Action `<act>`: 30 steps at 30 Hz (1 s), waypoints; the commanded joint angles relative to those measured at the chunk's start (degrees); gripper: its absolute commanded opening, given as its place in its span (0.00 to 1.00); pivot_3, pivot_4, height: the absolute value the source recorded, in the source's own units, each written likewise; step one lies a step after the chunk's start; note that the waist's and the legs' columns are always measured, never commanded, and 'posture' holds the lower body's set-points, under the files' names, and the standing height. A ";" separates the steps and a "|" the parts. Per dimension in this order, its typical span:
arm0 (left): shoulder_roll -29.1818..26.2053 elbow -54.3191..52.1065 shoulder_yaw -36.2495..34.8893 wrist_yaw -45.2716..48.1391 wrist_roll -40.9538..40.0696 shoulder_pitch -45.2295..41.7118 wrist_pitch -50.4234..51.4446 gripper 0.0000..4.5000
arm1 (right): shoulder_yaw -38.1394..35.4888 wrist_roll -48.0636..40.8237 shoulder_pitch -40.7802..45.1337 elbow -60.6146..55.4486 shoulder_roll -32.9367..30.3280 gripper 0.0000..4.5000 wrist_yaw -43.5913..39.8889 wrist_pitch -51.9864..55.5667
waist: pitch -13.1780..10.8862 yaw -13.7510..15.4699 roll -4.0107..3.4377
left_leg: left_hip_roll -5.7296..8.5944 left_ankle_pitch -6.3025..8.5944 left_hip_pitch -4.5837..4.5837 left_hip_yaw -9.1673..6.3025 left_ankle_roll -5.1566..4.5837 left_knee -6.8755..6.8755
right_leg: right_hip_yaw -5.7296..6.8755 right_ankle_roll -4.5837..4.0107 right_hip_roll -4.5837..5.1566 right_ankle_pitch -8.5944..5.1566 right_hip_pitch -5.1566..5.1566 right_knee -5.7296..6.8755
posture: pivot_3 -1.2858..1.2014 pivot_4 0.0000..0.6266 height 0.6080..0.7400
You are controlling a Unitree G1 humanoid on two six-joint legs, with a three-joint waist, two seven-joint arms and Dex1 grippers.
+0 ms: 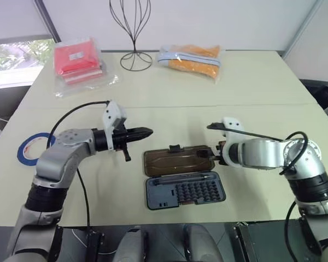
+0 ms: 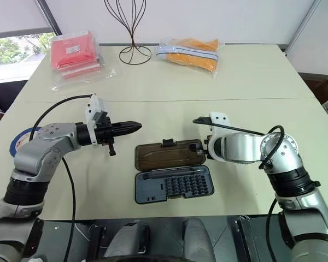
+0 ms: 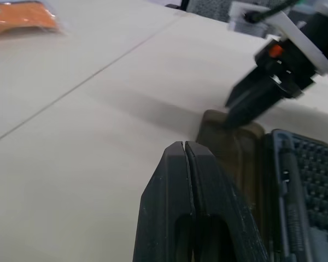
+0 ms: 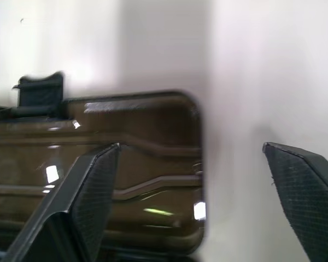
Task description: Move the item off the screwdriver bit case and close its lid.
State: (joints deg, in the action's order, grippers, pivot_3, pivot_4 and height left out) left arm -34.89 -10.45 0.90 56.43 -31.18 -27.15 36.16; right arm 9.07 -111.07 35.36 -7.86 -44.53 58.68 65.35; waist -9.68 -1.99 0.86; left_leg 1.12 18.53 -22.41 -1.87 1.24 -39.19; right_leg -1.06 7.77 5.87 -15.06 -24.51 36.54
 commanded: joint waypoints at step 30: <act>0.26 0.70 19.14 9.35 11.63 17.65 -17.00 0.00 | 8.59 75.27 2.62 -14.54 -11.77 0.99 -93.02 -18.16 | -0.01 1.42 -0.11 | 0.04 0.04 0.02 0.06 -0.08 -0.02 | -0.03 0.00 0.00 0.00 0.11 -0.25 | 0.52 0.24 1.00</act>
State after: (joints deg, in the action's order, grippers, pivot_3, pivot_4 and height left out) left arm -34.52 -12.42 18.60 66.29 -22.79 -10.72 20.42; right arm 17.65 -39.46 36.83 -21.38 -55.31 -30.53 50.51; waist -9.68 -0.57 0.74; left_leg 1.17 18.57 -22.38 -1.81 1.16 -39.22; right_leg -1.09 7.77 5.88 -15.05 -24.36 36.29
